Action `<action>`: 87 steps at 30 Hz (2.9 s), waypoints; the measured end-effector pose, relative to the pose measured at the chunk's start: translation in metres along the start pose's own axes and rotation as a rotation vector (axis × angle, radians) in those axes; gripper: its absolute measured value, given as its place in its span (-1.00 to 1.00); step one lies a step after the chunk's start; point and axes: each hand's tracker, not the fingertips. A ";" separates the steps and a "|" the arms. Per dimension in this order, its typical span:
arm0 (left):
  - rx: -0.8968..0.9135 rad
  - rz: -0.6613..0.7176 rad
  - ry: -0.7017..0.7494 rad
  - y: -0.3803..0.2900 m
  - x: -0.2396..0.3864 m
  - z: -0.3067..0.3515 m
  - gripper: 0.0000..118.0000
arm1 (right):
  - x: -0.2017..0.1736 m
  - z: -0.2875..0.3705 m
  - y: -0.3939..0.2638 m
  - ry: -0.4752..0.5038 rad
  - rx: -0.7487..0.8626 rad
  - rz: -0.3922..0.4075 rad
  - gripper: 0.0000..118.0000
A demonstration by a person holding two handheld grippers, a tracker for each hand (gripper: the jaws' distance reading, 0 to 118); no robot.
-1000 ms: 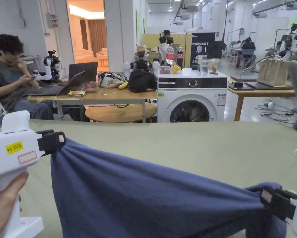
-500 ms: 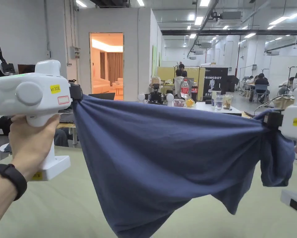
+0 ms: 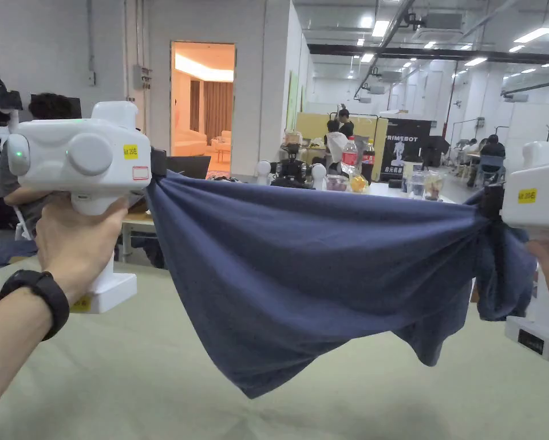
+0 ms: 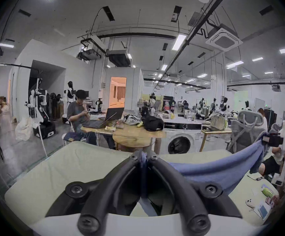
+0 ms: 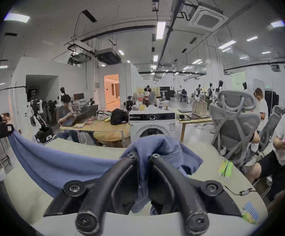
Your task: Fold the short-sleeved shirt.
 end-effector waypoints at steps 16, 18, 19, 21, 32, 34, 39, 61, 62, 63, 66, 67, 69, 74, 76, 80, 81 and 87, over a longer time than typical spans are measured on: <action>-0.206 0.122 -0.084 -0.147 -0.019 0.045 -1.00 | 0.025 0.025 -0.151 0.030 -0.197 -0.073 -0.92; -0.230 0.133 -0.067 -0.185 -0.017 0.079 -1.00 | 0.036 0.058 -0.192 0.056 -0.271 -0.175 -0.92; -0.307 0.139 -0.084 -0.207 -0.016 0.097 -1.00 | 0.039 0.075 -0.213 0.090 -0.339 -0.202 -0.92; -0.355 0.160 -0.100 -0.245 -0.015 0.132 -1.00 | 0.044 0.108 -0.257 0.057 -0.402 -0.239 -0.92; -0.506 0.140 -0.128 -0.333 -0.050 0.260 -1.00 | 0.044 0.271 -0.373 -0.043 -0.418 -0.347 -0.90; -0.548 0.115 -0.108 -0.341 -0.055 0.262 -1.00 | 0.046 0.275 -0.384 -0.027 -0.439 -0.341 -0.90; -0.558 0.175 -0.107 -0.353 -0.056 0.266 0.34 | 0.036 0.284 -0.396 -0.072 -0.430 -0.262 0.57; -0.038 -0.062 -0.146 -0.235 0.050 0.290 -1.00 | -0.051 0.275 -0.293 0.149 -0.040 0.064 -1.00; -0.053 -0.061 -0.147 -0.233 0.050 0.289 -1.00 | -0.053 0.274 -0.293 0.152 -0.048 0.066 -1.00; -0.072 -0.045 -0.139 -0.233 0.050 0.288 -1.00 | -0.055 0.274 -0.296 0.149 -0.049 0.067 -1.00; -0.096 -0.002 -0.157 -0.237 0.041 0.288 -1.00 | -0.059 0.271 -0.299 0.141 -0.060 0.076 -1.00; -0.105 -0.005 -0.150 -0.239 0.039 0.289 -1.00 | -0.059 0.271 -0.299 0.141 -0.060 0.076 -1.00; -0.115 -0.021 -0.143 -0.241 0.033 0.291 -1.00 | -0.058 0.270 -0.299 0.151 -0.063 0.072 -1.00; -0.245 0.023 -0.207 -0.270 -0.003 0.286 0.40 | -0.054 0.270 -0.303 0.188 -0.081 0.065 -1.00; -0.414 0.039 -0.188 -0.293 -0.017 0.276 0.40 | -0.054 0.272 -0.307 0.184 -0.091 0.074 -1.00; -0.619 0.055 -0.114 -0.339 -0.039 0.260 0.32 | -0.048 0.271 -0.317 0.197 -0.121 0.061 -1.00; -0.652 0.089 -0.111 -0.350 -0.045 0.256 0.21 | -0.046 0.271 -0.320 0.197 -0.128 0.058 -1.00; -0.793 0.107 -0.062 -0.389 -0.055 0.243 -0.26 | -0.033 0.272 -0.328 0.176 -0.159 0.047 -1.00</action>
